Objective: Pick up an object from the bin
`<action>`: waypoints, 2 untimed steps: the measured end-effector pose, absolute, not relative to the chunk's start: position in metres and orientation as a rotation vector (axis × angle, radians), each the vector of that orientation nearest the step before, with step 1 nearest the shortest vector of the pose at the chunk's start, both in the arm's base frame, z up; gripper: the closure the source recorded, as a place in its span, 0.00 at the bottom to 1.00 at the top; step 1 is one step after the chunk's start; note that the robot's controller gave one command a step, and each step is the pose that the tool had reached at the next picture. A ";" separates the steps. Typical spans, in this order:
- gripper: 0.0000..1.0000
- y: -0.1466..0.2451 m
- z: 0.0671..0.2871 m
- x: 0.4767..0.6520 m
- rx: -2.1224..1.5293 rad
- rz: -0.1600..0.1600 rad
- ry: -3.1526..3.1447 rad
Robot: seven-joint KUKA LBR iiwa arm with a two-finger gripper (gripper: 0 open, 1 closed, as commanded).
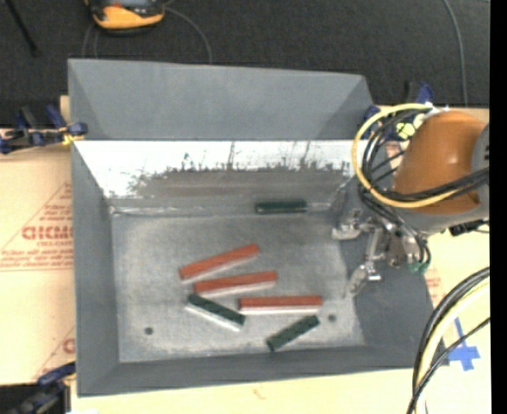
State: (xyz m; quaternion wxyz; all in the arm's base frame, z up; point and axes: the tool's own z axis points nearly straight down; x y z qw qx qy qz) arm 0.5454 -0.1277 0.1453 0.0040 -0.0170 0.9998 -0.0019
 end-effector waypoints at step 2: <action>0.00 -0.109 0.086 0.545 -0.411 -0.004 3.111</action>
Offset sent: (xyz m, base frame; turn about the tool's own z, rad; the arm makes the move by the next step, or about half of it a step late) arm -0.0524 0.0294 -0.0605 -0.6219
